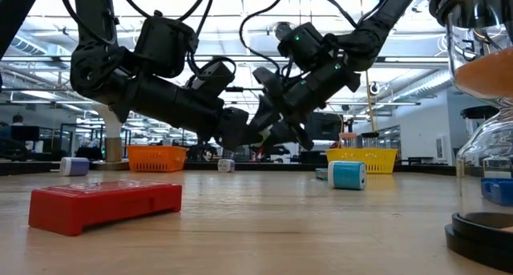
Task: Pick & Place Office items
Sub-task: Put the top green charger adapter into the green bin
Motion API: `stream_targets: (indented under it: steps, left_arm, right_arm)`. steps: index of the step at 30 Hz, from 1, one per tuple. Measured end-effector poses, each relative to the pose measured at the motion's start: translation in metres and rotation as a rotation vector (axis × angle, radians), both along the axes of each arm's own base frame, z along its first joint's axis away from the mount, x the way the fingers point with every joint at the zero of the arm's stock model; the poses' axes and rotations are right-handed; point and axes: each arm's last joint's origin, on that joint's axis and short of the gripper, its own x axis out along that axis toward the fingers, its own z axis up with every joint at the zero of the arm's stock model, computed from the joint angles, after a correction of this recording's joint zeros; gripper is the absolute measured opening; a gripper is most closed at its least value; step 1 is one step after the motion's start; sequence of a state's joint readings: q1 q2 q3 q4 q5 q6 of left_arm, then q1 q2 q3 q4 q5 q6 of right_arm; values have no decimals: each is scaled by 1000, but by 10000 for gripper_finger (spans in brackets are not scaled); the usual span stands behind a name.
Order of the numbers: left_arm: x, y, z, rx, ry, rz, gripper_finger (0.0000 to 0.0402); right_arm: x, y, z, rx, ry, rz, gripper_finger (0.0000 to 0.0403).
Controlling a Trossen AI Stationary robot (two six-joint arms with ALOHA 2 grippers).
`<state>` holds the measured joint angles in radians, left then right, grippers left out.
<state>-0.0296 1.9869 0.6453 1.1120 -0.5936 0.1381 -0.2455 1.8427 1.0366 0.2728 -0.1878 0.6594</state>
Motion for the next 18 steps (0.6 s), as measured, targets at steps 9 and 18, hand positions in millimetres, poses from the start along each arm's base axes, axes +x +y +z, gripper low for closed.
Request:
stream_targets:
  steps: [9,18]
  left_arm:
    - [-4,-5,5,11,94,-18,258]
    - [-13,-4,5,-48,208,-119,195]
  right_arm:
    - [-9,-5,14,-64,17,18,129]
    - [-58,1,50,-201,378,30,129]
